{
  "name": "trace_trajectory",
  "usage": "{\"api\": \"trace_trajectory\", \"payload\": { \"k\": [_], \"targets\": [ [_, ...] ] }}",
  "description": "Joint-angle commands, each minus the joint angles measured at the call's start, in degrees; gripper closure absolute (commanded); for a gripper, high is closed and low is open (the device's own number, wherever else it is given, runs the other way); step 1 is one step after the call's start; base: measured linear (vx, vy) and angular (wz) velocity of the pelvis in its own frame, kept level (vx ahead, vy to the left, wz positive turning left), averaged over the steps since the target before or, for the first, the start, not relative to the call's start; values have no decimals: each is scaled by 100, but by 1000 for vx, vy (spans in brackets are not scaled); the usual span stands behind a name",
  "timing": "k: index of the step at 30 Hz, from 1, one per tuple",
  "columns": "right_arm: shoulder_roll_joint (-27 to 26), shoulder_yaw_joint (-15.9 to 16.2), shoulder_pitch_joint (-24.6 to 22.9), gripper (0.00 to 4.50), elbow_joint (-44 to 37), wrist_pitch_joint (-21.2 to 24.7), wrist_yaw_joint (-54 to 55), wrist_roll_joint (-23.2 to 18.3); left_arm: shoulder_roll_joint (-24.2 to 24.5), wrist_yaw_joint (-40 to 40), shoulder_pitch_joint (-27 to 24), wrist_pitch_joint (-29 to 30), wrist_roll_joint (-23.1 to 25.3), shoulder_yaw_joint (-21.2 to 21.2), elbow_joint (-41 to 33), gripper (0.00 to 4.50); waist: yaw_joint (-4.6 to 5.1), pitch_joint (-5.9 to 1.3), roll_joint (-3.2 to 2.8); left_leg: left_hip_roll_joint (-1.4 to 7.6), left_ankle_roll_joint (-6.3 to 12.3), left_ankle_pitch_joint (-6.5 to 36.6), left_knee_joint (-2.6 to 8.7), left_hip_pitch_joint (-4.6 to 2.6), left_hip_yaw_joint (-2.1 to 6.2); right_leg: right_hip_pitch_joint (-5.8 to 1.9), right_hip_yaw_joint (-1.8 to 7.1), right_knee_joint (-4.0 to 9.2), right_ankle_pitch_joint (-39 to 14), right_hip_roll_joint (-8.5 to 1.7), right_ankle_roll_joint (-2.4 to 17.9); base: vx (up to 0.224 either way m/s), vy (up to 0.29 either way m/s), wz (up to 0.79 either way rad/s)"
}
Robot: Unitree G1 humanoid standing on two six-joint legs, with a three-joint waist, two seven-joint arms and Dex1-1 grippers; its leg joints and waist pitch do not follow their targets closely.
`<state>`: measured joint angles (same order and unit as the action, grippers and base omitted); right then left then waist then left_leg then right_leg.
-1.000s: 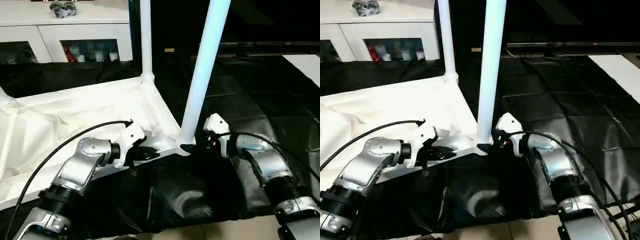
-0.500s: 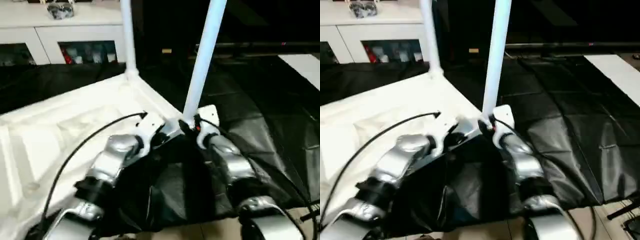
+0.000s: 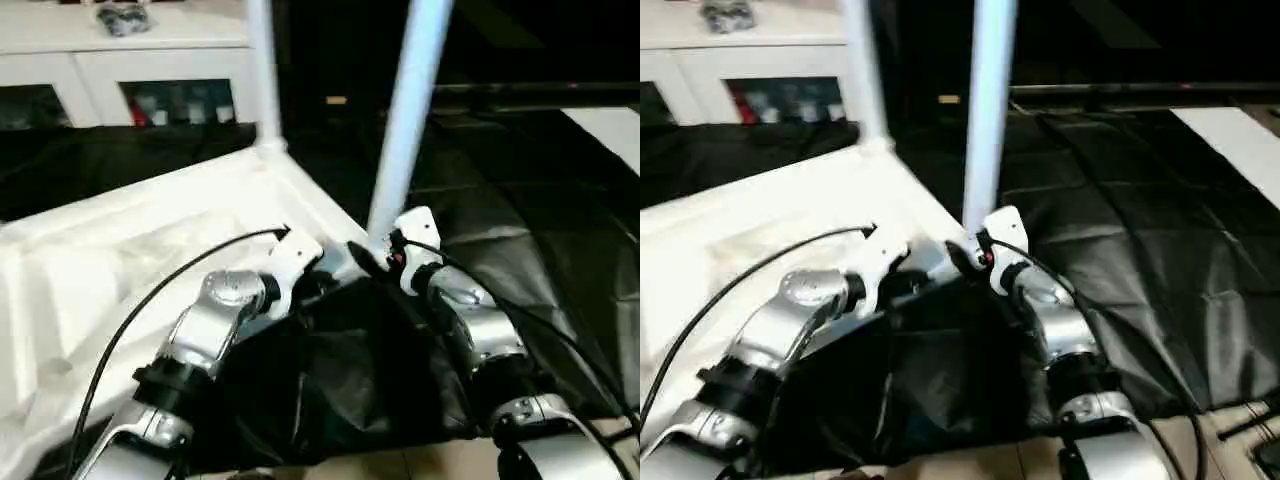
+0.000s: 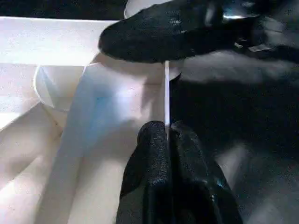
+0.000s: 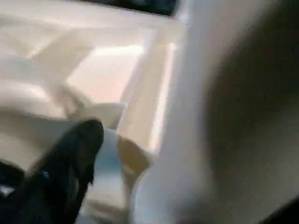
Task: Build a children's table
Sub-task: Rotate leg to tighten
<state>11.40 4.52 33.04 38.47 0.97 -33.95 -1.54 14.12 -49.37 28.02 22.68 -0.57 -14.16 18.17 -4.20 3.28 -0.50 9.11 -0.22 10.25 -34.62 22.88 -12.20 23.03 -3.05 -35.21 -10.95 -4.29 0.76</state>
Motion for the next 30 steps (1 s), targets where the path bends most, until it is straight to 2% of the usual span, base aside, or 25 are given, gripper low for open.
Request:
{"api": "trace_trajectory", "payload": {
  "k": [1,4,6,9,11,16,18,25,30],
  "targets": [
    [257,-9,27,3,-153,109,-392,54,66,-449,-48,-243,-310,-16,-321,450,2,-397,11,444,237,1002,404,-200,234,-240,278,401,-850,-464,1325,0,0,0],
    [518,81,35,3,-232,182,-883,-6,252,-718,-122,-188,-369,-94,-437,450,-2,-397,17,456,221,1109,409,-209,237,-233,281,403,-876,-472,1340,0,0,0],
    [627,156,34,3,-257,214,-1105,-19,314,-811,-151,-176,-381,-120,-475,450,-10,-401,8,453,230,1051,403,-201,236,-239,283,391,-804,-473,1356,0,0,0],
    [867,322,63,3,-258,309,-1620,-50,476,-1012,-212,-160,-410,-161,-569,450,-39,-407,27,452,288,965,390,-192,232,-248,278,380,-707,-475,1393,0,0,0],
    [921,362,72,30,-252,335,-1740,-49,522,-1058,-223,-148,-419,-162,-589,450,-47,-411,28,450,317,928,385,-188,234,-257,274,371,-674,-473,1408,0,0,0],
    [995,417,28,49,-326,460,-2017,-54,601,-1121,-236,-143,-450,-168,-617,450,-52,-414,26,455,335,868,378,-193,232,-247,268,358,-606,-465,1457,0,0,0],
    [996,432,21,76,-332,488,-2049,-74,618,-1125,-239,-135,-463,-171,-628,450,-58,-416,34,456,327,879,378,-195,232,-246,268,358,-644,-472,1454,0,0,0],
    [947,456,21,126,-291,530,-2134,-130,633,-1142,-244,-108,-468,-168,-645,450,-61,-417,32,456,304,875,377,-196,233,-244,271,362,-679,-474,1440,0,0,0],
    [810,403,-98,167,-236,798,-2077,-231,593,-948,-196,-98,-384,-149,-535,450,-59,-417,27,452,330,843,374,-187,232,-247,269,357,-635,-470,1458,0,0,0]
  ]
}}
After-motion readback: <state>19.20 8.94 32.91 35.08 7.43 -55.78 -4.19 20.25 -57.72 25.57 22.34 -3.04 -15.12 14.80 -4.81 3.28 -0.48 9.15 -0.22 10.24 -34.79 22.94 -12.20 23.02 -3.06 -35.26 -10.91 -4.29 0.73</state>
